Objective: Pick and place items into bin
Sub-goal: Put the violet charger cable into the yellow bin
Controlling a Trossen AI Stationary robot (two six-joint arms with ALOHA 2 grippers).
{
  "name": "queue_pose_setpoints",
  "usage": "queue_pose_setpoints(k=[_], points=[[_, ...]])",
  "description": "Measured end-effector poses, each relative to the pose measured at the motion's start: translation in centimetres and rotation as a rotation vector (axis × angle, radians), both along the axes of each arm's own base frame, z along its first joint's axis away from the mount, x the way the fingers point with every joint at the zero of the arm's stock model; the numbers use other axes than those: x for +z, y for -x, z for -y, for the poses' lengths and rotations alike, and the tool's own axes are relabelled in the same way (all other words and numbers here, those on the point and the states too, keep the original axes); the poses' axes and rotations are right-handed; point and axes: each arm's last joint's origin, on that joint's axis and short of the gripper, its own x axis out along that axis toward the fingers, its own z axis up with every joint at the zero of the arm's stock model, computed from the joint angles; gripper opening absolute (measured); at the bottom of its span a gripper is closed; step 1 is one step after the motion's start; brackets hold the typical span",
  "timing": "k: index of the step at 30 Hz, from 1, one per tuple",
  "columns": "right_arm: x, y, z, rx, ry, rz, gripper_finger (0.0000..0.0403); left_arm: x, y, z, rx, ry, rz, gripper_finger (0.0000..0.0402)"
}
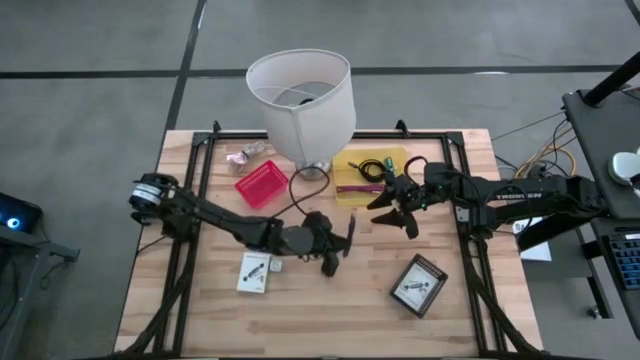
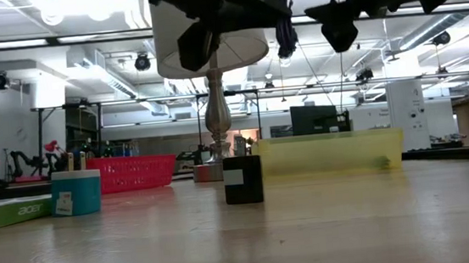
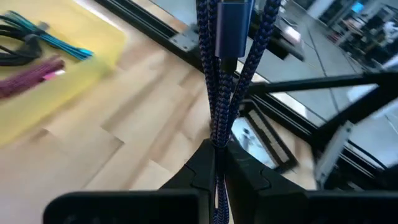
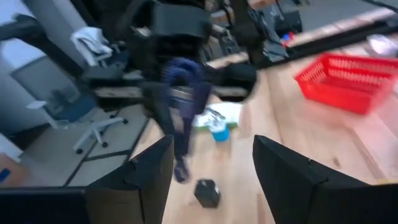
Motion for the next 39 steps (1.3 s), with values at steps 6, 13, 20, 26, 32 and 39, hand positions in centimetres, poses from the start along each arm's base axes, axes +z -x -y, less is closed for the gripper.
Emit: queue_pose_setpoints(k=[6, 13, 20, 26, 32, 39], points=[[0.9, -0.1, -0.2, 0.032, 0.010, 0.099, 0.0205, 0.2, -0.4, -1.6, 0.060, -0.005, 0.020, 0.0006], [1.1, -0.2, 0.0, -0.019, 0.024, 0.118, 0.0206, 0.9, -1.1, -3.4, 0.091, -0.038, 0.114, 0.0006], [1.1, -0.3, 0.3, -0.128, 0.041, 0.116, 0.0206, 1.5, -1.3, -3.8, 0.090, -0.065, 0.174, 0.0006], [1.4, -0.3, 0.4, -0.187, 0.010, 0.142, 0.0206, 1.5, -1.3, -3.9, 0.093, -0.064, 0.177, 0.0006], [1.2, -1.0, 0.5, -0.209, -0.068, 0.142, 0.0206, 1.5, -1.3, -4.0, 0.095, -0.065, 0.176, 0.0006], [0.2, -2.0, 0.3, -0.196, -0.070, 0.119, 0.0206, 1.5, -1.3, -4.0, 0.098, -0.063, 0.176, 0.0006]])
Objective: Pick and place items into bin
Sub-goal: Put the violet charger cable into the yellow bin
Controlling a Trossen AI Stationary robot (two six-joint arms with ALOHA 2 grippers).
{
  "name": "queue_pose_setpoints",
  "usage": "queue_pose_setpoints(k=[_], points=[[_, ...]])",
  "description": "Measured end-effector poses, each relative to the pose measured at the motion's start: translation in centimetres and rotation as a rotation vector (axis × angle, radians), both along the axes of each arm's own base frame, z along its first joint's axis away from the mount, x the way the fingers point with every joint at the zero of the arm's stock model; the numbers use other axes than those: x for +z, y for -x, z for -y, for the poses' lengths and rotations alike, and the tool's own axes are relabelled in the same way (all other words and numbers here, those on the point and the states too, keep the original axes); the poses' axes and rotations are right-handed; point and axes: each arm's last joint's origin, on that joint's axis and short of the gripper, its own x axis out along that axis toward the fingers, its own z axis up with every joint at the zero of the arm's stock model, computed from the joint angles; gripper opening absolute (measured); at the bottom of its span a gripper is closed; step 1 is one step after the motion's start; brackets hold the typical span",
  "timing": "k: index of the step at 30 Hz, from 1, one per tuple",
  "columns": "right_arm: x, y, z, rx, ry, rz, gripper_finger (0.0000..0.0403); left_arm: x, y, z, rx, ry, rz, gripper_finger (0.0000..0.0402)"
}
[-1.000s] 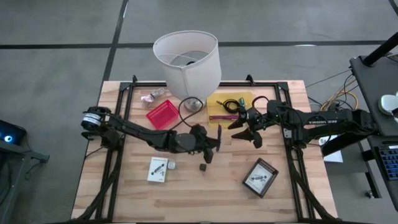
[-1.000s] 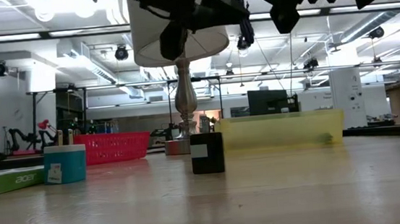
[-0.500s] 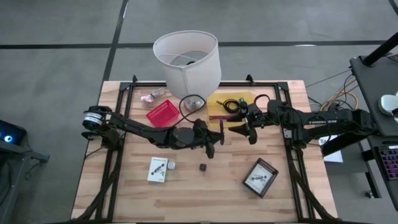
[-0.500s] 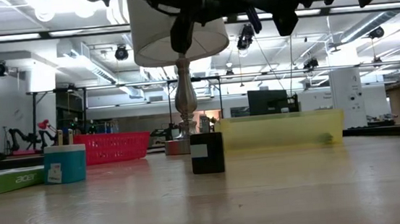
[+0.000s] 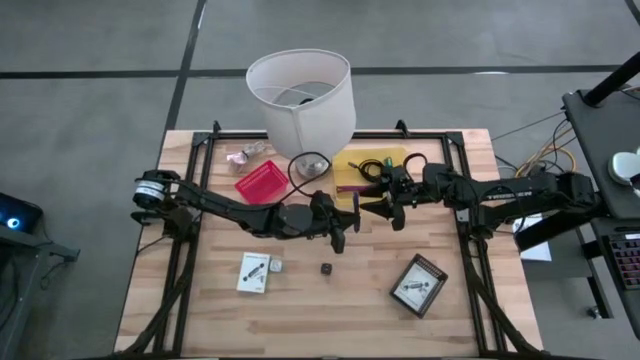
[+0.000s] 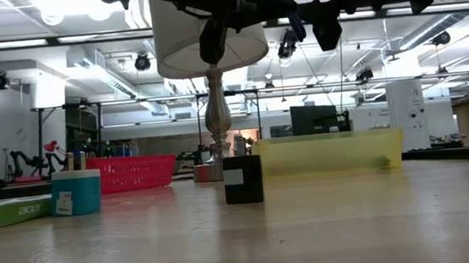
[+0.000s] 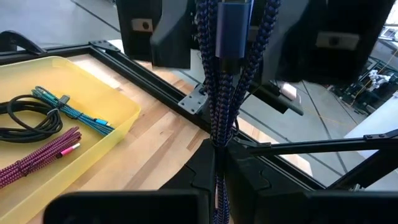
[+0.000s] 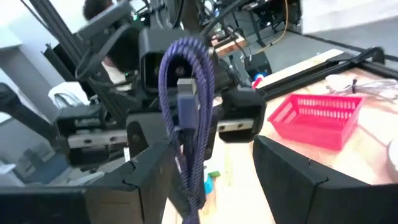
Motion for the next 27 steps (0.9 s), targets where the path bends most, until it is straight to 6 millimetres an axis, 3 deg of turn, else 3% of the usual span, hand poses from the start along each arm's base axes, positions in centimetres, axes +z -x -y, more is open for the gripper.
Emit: queue_pose_setpoints(k=[16, 27], points=[[0.8, -1.0, -0.2, 0.058, 0.055, 0.030, 0.0203, -0.3, 0.1, 0.0, 0.001, 0.000, -0.013, 0.0006], [0.1, -1.5, -0.1, 0.058, 0.052, -0.002, 0.0161, -0.2, 0.1, -0.1, 0.002, -0.001, -0.010, 0.0006]])
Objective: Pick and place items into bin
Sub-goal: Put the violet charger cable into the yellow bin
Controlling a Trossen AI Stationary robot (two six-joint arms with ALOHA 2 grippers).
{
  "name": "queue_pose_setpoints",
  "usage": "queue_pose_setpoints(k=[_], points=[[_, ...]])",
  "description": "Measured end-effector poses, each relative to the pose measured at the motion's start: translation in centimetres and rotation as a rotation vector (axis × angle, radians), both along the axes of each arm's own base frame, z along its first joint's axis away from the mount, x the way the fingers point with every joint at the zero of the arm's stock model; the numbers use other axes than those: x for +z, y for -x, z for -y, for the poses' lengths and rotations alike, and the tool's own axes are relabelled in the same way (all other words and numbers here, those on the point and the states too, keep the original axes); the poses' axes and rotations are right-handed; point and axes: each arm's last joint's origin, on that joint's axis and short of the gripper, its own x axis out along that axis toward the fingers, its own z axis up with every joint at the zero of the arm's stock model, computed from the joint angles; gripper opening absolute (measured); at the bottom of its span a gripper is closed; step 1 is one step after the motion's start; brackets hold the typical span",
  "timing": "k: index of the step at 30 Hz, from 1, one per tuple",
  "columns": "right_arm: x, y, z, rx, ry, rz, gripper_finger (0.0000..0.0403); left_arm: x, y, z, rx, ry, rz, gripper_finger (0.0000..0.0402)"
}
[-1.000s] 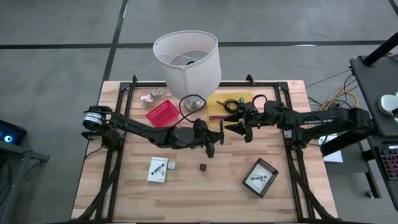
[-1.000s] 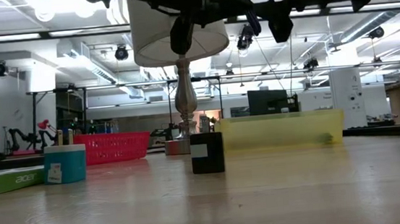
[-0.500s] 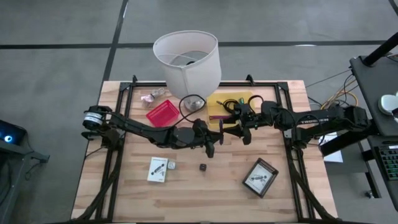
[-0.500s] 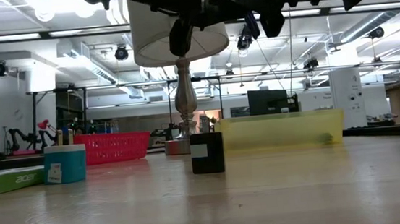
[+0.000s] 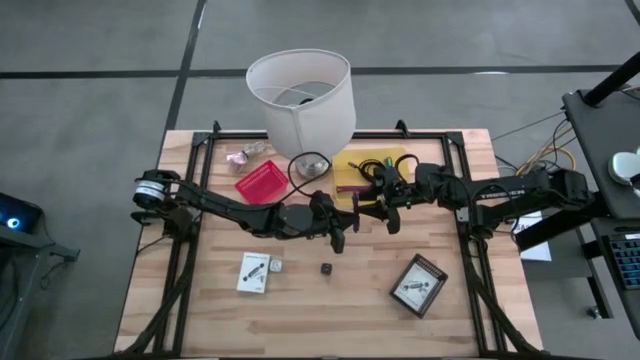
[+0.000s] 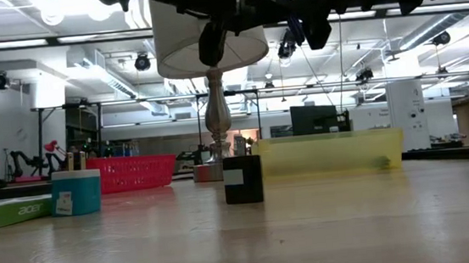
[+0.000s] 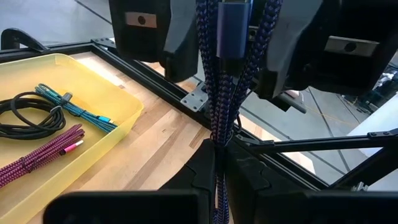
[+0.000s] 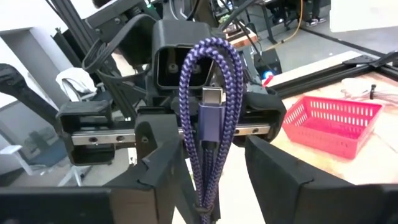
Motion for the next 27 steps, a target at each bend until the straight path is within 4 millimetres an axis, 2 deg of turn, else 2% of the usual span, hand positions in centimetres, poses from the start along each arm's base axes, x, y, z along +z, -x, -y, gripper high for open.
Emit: queue_pose_setpoints(k=[15, 27], points=[[-0.03, 0.01, -0.01, 0.000, 0.013, -0.001, 0.0021, -0.01, -0.01, 0.00, 0.002, 0.002, 0.000, 0.0011], [-0.77, 0.14, 0.35, -0.016, 0.031, -0.075, 0.0020, -0.40, 0.10, -0.05, 0.002, 0.001, -0.025, 0.0076]])
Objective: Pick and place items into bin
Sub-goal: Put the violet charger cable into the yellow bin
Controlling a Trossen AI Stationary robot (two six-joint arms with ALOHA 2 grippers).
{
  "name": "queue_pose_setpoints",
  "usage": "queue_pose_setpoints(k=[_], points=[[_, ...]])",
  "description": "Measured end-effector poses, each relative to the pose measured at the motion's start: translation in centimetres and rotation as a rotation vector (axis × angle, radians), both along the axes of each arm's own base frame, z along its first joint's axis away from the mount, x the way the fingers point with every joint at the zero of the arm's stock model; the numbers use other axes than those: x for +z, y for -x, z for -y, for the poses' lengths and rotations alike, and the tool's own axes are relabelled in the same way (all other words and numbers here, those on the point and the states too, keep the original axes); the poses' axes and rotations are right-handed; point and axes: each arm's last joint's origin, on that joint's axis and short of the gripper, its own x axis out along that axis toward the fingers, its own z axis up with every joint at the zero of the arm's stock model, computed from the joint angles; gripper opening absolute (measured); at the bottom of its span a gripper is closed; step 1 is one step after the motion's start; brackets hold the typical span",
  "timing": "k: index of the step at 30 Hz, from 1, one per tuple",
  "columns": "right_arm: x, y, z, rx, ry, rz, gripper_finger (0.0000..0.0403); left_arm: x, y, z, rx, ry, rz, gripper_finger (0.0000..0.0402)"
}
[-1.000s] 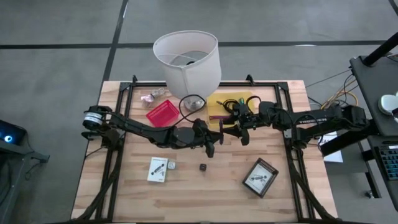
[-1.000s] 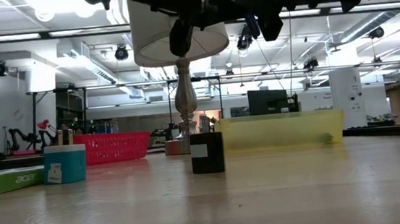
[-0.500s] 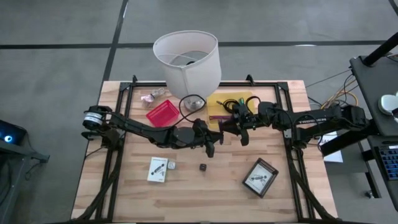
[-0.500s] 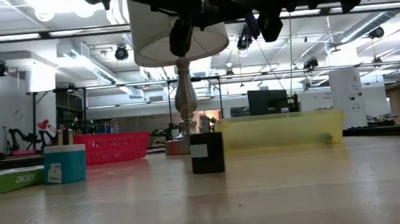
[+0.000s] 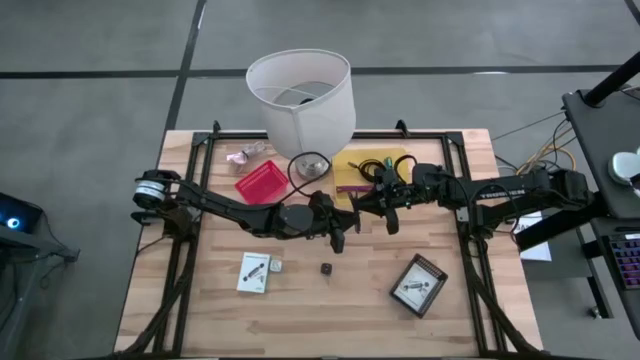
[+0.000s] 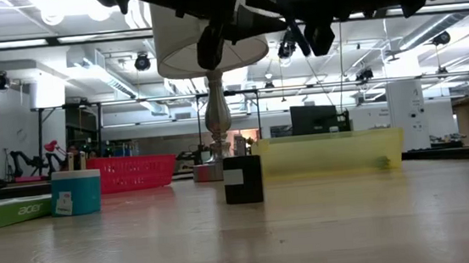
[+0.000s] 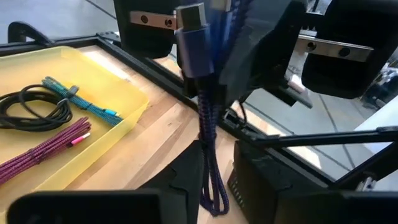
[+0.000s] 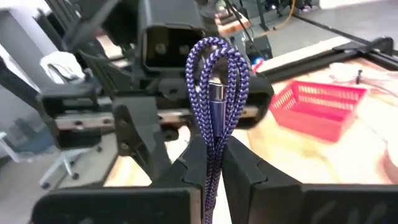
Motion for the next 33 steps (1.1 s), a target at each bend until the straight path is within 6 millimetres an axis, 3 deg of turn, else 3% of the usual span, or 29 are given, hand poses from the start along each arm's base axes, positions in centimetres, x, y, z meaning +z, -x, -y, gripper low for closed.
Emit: queue_pose_setpoints(k=[8, 16, 33], points=[[-1.4, 0.5, 1.4, -0.112, 0.081, -0.138, 0.0019, -0.3, 0.2, 0.2, -0.065, 0.007, -0.044, 0.0103], [-2.8, 1.6, 4.0, -0.235, 0.128, -0.305, 0.0018, -0.3, 0.7, 0.2, -0.114, 0.013, -0.082, 0.0105], [-3.0, 4.0, 9.8, -0.498, 0.095, -0.332, 0.0021, 4.2, 7.1, -1.4, -0.113, -0.140, -0.291, 0.0105]])
